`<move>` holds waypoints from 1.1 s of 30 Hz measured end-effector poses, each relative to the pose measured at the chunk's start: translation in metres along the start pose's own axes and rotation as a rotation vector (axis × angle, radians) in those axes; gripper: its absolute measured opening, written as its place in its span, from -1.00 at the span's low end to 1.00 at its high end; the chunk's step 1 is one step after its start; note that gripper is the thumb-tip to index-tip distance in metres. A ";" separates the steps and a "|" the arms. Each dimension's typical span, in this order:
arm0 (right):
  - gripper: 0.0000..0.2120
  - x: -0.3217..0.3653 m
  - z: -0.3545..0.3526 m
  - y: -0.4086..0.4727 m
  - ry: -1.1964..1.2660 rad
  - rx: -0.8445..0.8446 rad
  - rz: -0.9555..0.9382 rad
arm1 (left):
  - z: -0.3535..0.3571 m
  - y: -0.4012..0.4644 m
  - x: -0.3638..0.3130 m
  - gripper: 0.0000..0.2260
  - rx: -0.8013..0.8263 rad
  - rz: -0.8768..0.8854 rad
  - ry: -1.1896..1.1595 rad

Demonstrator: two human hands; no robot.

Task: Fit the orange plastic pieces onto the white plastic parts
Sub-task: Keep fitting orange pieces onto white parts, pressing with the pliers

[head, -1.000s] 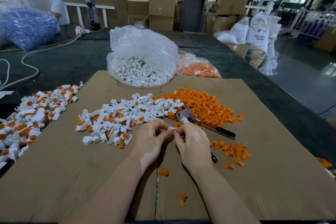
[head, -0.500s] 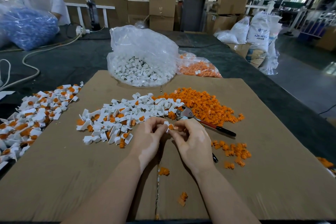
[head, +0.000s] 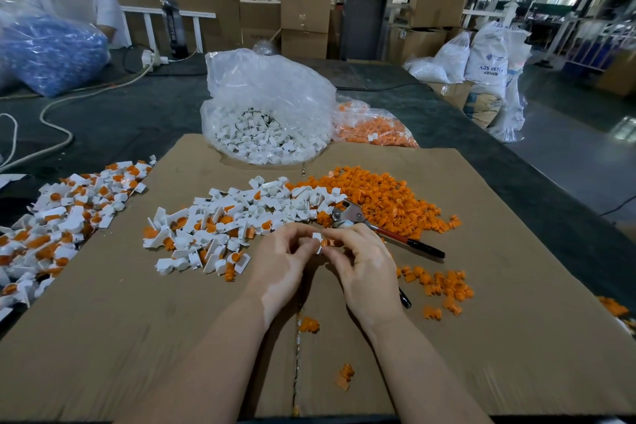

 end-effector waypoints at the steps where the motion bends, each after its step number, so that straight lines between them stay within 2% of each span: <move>1: -0.82 0.000 0.000 0.000 -0.001 -0.003 -0.003 | 0.000 0.000 0.000 -0.88 -0.004 0.004 0.008; 8: -0.81 0.001 -0.001 0.000 -0.003 -0.019 -0.025 | 0.001 0.004 0.004 -0.92 -0.002 -0.001 -0.003; 14: -0.81 -0.002 -0.006 -0.001 0.026 -0.144 0.010 | 0.000 0.003 0.006 -0.96 0.019 -0.044 -0.159; 24: -0.85 0.000 -0.001 -0.002 -0.019 -0.082 -0.043 | 0.000 0.003 0.005 -0.95 0.032 -0.039 -0.146; 33: -0.79 -0.001 0.000 0.000 0.014 -0.018 -0.012 | 0.000 0.004 0.006 -0.93 0.044 -0.020 -0.109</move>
Point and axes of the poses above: each hand's wrist, its own y-axis towards the middle knuckle, its own z-axis out of the palm, x = y × z, the point moved 4 cm from there along y, towards the middle knuckle, and after that the axes turned 11 degrees about -z, right-handed, at the moved point
